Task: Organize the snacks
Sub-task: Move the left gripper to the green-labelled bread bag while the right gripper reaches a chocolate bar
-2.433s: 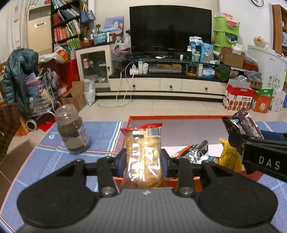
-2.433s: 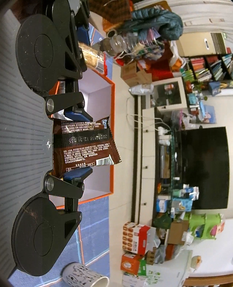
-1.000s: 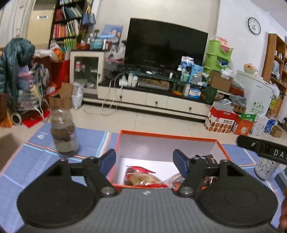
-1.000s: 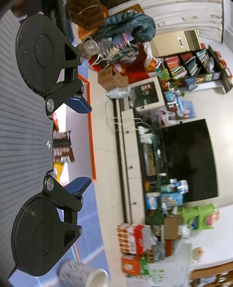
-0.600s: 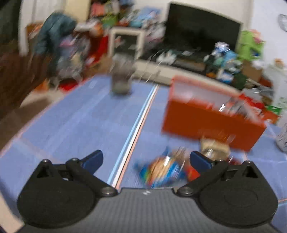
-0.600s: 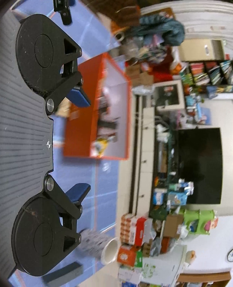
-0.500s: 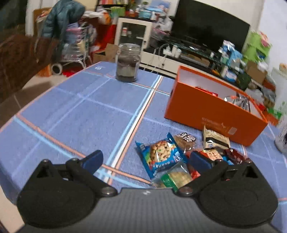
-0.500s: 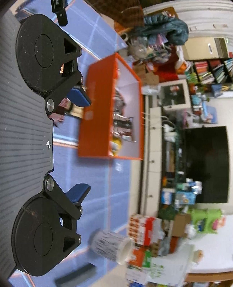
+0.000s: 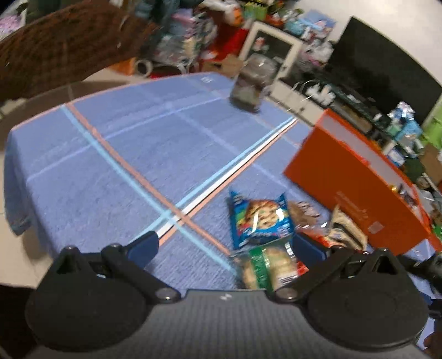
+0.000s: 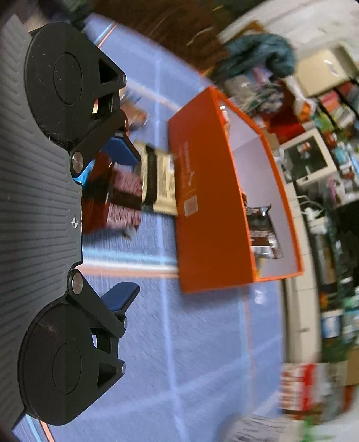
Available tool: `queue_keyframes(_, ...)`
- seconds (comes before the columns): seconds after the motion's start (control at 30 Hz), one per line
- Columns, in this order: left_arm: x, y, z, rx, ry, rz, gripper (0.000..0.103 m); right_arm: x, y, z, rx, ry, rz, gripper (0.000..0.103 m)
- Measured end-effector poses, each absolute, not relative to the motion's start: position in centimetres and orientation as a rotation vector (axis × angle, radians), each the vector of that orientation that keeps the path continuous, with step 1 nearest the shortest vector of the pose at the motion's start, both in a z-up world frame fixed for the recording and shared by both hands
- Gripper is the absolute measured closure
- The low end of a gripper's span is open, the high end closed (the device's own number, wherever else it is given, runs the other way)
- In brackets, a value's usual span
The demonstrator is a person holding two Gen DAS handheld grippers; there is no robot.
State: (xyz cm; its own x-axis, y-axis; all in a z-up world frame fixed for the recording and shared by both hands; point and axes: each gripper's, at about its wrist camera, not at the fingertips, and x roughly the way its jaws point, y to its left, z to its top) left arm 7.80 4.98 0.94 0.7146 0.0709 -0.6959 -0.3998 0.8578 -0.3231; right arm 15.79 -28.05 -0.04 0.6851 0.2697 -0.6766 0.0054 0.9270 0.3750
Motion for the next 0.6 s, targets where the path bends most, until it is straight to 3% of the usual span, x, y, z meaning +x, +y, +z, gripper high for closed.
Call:
queue_keyframes(0.07,8.0,4.9,0.6,-0.495,0.747,0.281,0.001,16.6,-28.1,-0.7,0.435,0.84,0.174,0.012)
queue_keyframes(0.23,8.1,4.1,0.4,-0.472,0.753,0.262,0.001,18.3,-26.4,-3.0,0.356,0.942,0.167,0.013)
queue_keyframes(0.27,8.2,4.2,0.3,-0.468,0.753,0.26,0.001,18.2,-25.9,-2.9,0.308,0.931,0.167,0.019)
queue_keyframes(0.37,8.2,4.4,0.1,-0.468,0.763,0.264,0.001,18.0,-25.1,-2.7,0.172,0.926,0.133,0.054)
queue_keyframes(0.6,7.9,5.1,-0.4,-0.522,0.792,0.29,0.001,17.6,-27.1,-2.5,0.019,0.92,0.011,0.056)
